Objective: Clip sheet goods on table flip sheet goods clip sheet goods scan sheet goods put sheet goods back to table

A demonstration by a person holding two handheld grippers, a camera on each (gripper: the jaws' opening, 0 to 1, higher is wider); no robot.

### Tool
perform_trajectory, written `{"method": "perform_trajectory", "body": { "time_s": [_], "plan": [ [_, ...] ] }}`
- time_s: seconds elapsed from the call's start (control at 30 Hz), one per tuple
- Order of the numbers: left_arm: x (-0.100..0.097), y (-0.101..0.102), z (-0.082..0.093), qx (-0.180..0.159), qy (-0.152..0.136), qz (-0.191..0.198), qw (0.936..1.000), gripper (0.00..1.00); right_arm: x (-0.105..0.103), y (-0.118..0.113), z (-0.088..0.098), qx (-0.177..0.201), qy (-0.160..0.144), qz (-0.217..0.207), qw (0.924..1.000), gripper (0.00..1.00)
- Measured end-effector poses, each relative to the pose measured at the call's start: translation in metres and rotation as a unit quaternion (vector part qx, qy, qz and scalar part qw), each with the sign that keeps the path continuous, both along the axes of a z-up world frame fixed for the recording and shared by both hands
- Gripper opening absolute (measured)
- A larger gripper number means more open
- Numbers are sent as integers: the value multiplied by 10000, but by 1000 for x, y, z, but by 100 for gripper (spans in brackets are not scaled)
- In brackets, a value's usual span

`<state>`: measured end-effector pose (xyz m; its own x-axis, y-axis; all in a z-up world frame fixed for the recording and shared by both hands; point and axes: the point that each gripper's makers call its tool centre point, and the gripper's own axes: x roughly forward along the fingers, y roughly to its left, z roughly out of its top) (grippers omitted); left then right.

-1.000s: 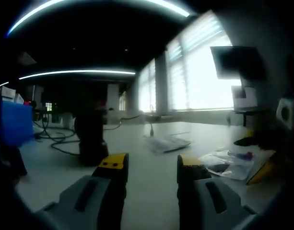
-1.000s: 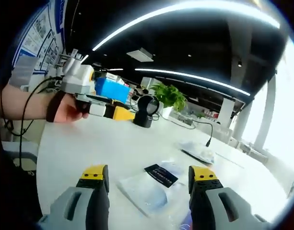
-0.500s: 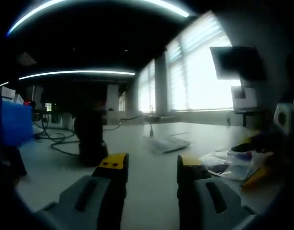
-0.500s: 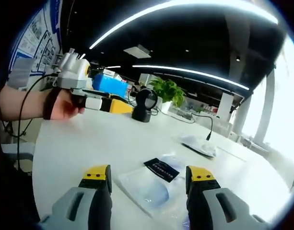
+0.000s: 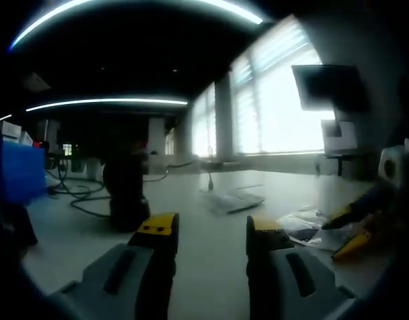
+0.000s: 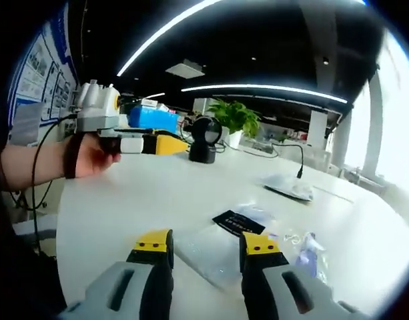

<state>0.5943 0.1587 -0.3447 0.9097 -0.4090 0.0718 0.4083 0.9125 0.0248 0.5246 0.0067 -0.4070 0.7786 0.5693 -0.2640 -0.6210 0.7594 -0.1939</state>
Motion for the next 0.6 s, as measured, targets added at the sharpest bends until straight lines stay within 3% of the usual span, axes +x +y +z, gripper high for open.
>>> {"method": "perform_trajectory", "body": {
  "time_s": [0.13,0.37,0.6],
  "plan": [
    [0,0,0,-1,3,2,10000,33,-6,6,-6,114,365,46,9993,21],
    [0,1,0,-6,5,6,10000,33,-9,11,-7,14,341,95,9994,6],
    [0,1,0,-17,5,10,10000,33,-10,10,-8,-35,335,153,9993,2]
  ]
}}
